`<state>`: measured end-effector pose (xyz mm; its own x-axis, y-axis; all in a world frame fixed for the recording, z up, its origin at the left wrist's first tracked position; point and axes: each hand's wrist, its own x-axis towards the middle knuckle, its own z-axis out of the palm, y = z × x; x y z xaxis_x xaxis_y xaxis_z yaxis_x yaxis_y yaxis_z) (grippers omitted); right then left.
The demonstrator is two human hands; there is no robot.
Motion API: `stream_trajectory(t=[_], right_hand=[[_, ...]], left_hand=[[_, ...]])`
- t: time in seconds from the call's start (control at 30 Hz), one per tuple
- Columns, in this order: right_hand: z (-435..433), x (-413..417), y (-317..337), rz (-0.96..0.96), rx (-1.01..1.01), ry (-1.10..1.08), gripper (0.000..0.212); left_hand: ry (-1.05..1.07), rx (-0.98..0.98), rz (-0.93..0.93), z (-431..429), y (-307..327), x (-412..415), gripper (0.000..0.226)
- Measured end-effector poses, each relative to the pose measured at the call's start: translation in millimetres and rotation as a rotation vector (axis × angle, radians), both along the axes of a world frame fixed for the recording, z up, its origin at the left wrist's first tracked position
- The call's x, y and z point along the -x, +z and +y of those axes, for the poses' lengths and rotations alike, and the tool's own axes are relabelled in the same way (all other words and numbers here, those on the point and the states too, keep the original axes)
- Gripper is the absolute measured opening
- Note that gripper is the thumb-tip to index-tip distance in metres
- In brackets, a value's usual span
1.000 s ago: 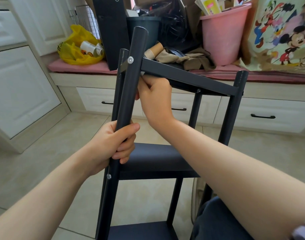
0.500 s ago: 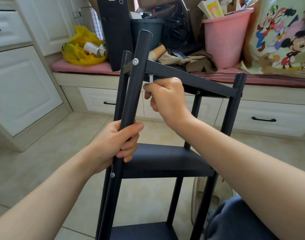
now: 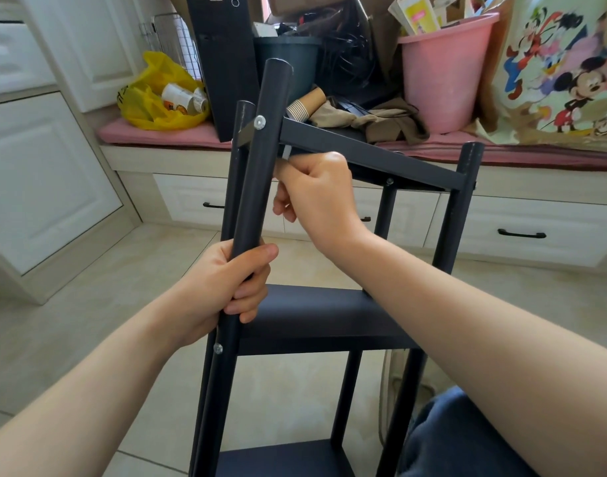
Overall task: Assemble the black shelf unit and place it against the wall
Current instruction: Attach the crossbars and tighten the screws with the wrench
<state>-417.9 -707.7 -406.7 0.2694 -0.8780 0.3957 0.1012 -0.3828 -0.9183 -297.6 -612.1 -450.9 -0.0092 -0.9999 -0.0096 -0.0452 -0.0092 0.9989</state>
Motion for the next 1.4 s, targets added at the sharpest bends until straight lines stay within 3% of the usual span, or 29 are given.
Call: stream_trajectory(t=[0.17,0.4,0.6,0.8,1.0,1.17,1.4], right_hand=[[-1,-14,-4,-0.065,0.003,-0.025,0.030],[-5,-35,-12,-0.081,0.042,-0.098,0.046],[-4,-38,-12,-0.097,0.054,-0.124,0.054],[-5,-19,-11,0.073,0.105,-0.117,0.037],[-4,14,-25,0.367,0.055,-0.028,0.027],[-6,48,-36,0.467,-0.011,0.006,0.025],[-10,98,-47,0.614,0.120,-0.050,0.017]], left_hand=[[-0.002,-0.007,0.009,0,0,-2,0.065],[0.008,-0.018,0.033,1,-1,-5,0.057],[-0.014,-0.016,0.017,2,-2,-7,0.066],[-0.011,-0.006,0.023,3,-1,-8,0.059],[0.018,-0.014,-0.002,5,0,-9,0.052],[0.033,-0.023,-0.025,5,3,-8,0.047],[0.079,-0.038,0.003,4,2,-11,0.040]])
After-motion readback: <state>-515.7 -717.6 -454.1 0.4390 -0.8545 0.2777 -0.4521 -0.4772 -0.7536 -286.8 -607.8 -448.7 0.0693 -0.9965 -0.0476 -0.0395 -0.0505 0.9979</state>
